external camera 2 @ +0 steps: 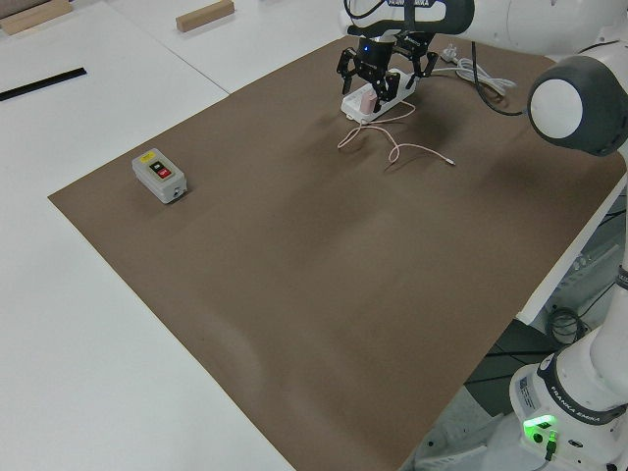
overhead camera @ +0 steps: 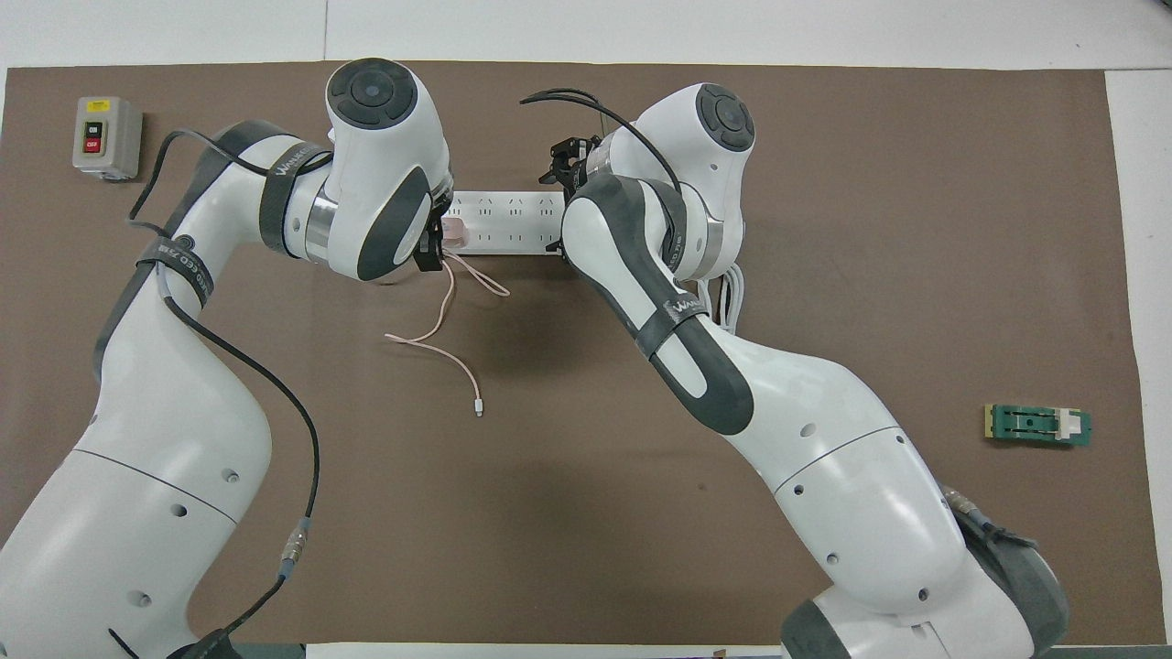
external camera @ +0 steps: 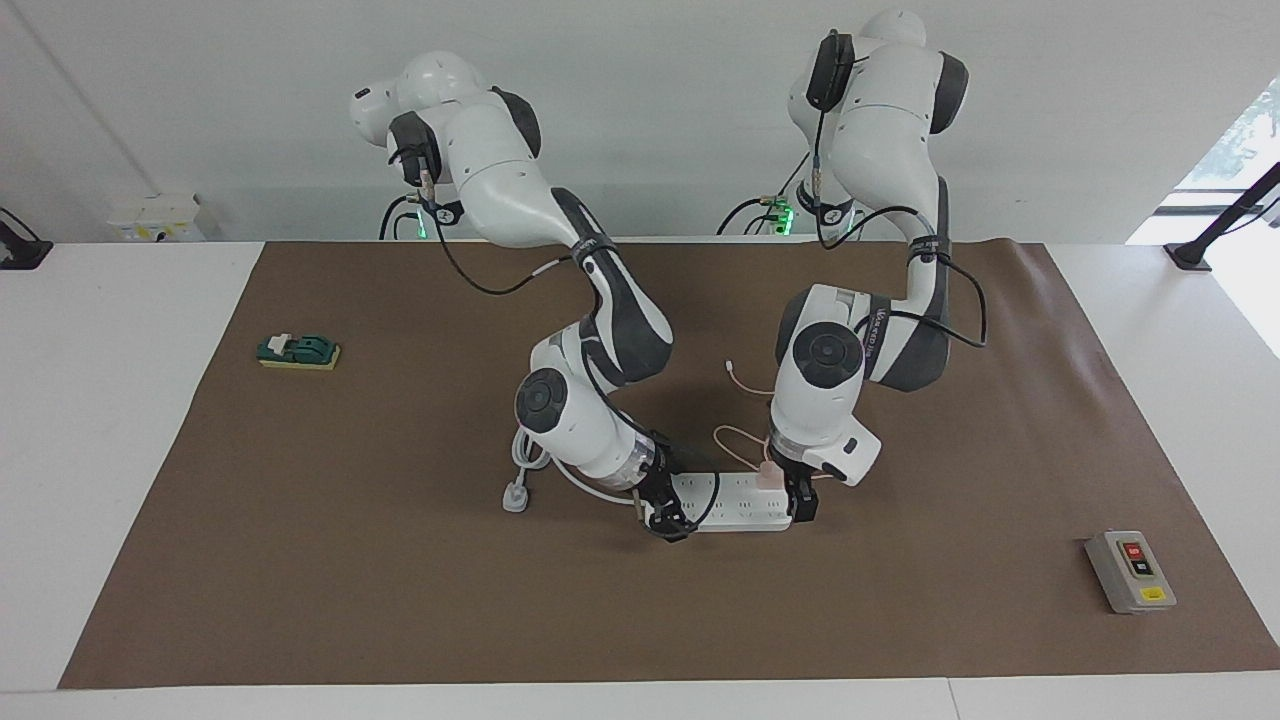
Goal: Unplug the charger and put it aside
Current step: 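Pull the charger out with the left gripper while the right gripper withdraws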
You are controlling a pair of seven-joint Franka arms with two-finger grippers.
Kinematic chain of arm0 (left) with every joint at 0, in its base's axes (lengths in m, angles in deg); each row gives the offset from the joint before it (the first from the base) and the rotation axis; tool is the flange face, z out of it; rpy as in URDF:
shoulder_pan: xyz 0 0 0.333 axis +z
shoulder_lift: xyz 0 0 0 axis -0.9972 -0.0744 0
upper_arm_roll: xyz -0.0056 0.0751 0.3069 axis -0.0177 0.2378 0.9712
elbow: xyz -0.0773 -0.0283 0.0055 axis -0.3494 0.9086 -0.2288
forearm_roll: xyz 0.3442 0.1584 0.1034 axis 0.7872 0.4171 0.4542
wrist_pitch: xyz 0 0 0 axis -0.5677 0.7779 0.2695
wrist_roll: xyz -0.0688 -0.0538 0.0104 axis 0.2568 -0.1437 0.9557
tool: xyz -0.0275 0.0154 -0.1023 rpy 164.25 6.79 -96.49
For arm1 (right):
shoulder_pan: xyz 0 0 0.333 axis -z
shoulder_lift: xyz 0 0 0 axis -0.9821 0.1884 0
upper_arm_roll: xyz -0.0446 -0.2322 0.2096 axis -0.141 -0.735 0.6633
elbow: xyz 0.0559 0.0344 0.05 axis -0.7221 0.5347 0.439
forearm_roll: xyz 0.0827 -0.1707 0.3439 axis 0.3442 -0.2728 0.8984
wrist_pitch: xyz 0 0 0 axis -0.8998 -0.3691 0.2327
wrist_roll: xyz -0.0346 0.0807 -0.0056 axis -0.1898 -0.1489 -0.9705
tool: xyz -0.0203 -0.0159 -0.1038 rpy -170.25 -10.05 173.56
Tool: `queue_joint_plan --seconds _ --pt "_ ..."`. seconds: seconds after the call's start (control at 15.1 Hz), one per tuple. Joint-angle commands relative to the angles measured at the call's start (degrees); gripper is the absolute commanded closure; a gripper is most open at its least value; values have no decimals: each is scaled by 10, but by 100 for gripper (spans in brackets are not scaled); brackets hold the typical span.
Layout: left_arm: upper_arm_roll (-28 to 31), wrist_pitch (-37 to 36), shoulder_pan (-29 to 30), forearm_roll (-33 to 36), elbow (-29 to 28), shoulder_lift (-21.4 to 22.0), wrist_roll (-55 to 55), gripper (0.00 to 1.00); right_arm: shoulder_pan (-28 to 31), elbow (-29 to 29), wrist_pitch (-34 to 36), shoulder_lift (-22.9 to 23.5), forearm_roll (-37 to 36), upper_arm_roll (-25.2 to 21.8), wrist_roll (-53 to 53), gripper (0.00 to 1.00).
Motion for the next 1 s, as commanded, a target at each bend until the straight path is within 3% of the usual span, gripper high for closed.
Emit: queue_joint_plan --seconds 0.0,0.6,0.73,0.93 --pt "4 9 -6 10 -3 3 12 0 -4 33 -38 -1 -3 -4 -12 0" --pt "1 8 -6 8 -2 6 -6 0 3 30 42 -22 -13 -6 -6 0" --pt "0 9 -7 8 -2 6 -7 10 3 33 42 -25 -14 -6 -6 0" --pt "0 10 -7 8 -4 5 -15 54 0 44 21 -25 -14 -6 -8 0"
